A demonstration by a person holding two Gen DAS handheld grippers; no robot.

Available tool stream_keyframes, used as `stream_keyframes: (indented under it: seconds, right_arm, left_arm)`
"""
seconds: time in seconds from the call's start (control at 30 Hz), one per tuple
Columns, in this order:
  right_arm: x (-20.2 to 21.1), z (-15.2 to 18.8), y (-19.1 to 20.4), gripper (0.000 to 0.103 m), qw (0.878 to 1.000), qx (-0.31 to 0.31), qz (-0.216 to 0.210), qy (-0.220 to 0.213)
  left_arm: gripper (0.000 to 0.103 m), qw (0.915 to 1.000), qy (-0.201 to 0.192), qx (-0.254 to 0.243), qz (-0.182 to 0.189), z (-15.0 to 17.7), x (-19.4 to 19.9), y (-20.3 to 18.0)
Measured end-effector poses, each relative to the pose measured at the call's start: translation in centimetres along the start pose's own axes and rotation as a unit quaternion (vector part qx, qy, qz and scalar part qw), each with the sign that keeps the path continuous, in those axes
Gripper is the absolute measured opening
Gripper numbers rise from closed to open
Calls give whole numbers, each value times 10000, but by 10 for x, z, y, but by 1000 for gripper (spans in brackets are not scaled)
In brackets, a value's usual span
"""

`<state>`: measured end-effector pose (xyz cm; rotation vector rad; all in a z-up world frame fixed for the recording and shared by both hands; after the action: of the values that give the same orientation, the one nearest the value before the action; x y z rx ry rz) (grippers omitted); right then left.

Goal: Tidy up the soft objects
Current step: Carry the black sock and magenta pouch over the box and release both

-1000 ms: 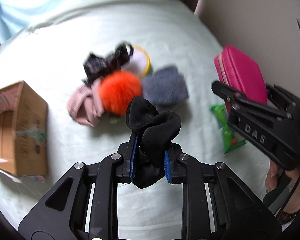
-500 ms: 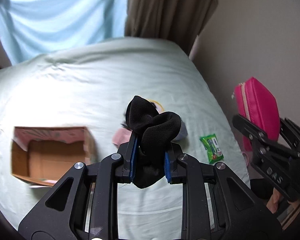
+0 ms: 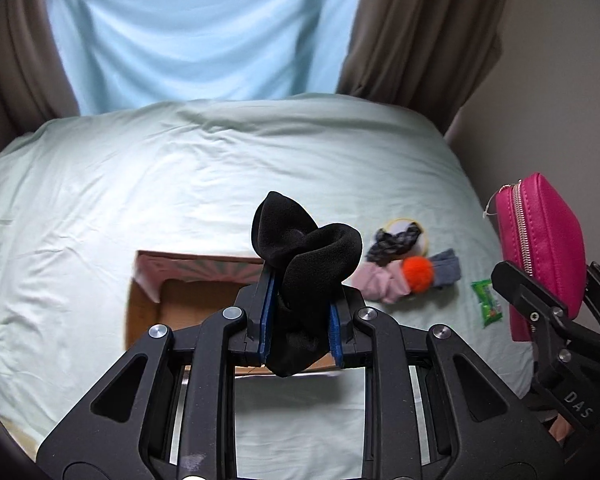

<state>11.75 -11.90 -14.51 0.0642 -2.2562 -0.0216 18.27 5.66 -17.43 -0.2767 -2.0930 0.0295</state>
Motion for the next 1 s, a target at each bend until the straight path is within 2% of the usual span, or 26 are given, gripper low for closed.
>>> stream_keyframes:
  seconds: [0.2,0.47,0.7,0.77,1.0]
  right_arm:
    - [-42,-6,54,50,9990,-24,-348,295]
    - [-126,-4,95,50,9884,-351,-761,1267]
    - [-202,15,105,50,9679,-710,-938,2223]
    - [-224,23,103,50,9585,-861,-998,2528]
    - [-268,36,99,51,9341,-1368,-1102,3108]
  left_arm:
    - [19,9988,422,86,-249,9,-35,68]
    - [19,9932,1068,319,-352,23,-99,126]
    - [19,9835,1757,278,-337,37,-159,145]
    - [19,9806,1929,193,-308,40,-173,144]
    - [19,9708,2383,74,-261,50,-214,140]
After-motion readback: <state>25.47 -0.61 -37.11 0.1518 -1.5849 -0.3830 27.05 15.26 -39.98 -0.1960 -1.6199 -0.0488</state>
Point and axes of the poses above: each gripper's, at about its wrist camera, not at the fingertips, and x roughly against the way its jaws point, y to its left, z to its underside, the point moved 2 cm from there along -x, roughly the way its jaws point, and after that the axes turned 5 degrees about y, right-handed, at the moved point
